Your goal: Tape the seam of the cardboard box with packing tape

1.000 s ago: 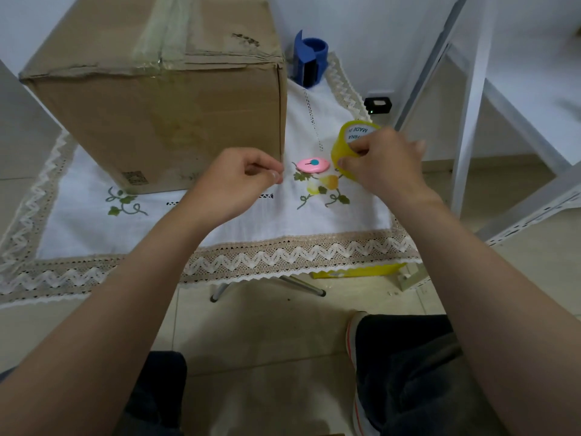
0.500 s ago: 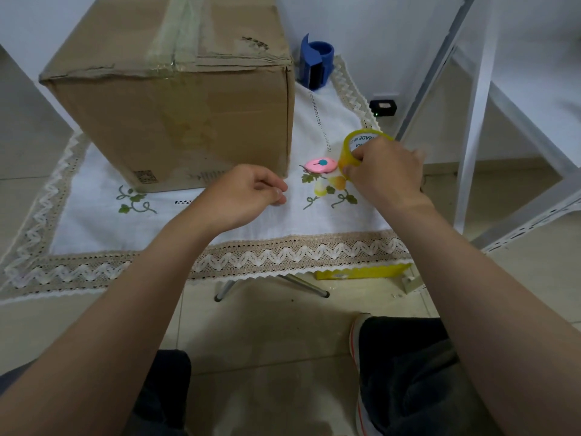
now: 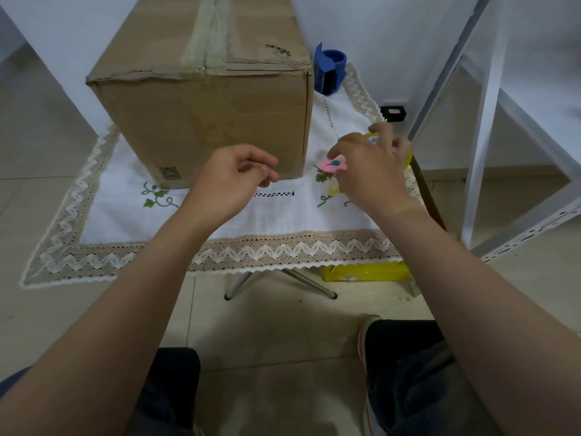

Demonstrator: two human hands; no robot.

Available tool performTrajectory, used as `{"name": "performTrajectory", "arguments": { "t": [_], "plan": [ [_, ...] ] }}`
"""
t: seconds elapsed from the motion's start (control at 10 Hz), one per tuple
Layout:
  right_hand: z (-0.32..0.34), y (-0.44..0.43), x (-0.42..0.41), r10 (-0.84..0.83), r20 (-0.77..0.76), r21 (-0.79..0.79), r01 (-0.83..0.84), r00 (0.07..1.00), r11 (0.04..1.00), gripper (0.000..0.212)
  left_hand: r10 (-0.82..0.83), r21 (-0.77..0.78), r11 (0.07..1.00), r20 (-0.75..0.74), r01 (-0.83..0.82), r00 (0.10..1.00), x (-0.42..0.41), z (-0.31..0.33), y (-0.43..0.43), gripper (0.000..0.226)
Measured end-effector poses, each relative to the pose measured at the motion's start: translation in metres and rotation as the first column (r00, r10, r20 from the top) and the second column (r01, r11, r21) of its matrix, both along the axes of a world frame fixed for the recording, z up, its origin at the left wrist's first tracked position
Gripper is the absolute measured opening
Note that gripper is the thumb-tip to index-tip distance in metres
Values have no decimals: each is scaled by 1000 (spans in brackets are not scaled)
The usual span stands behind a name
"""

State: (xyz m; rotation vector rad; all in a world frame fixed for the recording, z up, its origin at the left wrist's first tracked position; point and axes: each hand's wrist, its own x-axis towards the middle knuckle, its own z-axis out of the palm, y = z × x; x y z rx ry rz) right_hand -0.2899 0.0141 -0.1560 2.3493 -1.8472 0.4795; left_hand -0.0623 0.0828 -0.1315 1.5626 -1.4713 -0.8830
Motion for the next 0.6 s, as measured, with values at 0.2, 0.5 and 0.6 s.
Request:
{"name": "performTrajectory", "arguments": {
  "t": [0.2, 0.5, 0.6],
  "plan": [
    [-7, -11, 11, -77, -20, 48, 78, 997, 996, 17, -1, 14, 1000, 5, 1, 1000, 2, 0, 6, 26],
    [-15, -19, 25, -236, -26, 34, 237, 971, 971, 48, -21, 3, 1000, 8, 21, 1000, 7, -2, 7, 25],
    [-13, -20, 22, -265, 18, 53, 263, 964, 963, 46, 0, 2, 1000, 2, 0, 1000, 10, 0, 9, 27]
  ]
}}
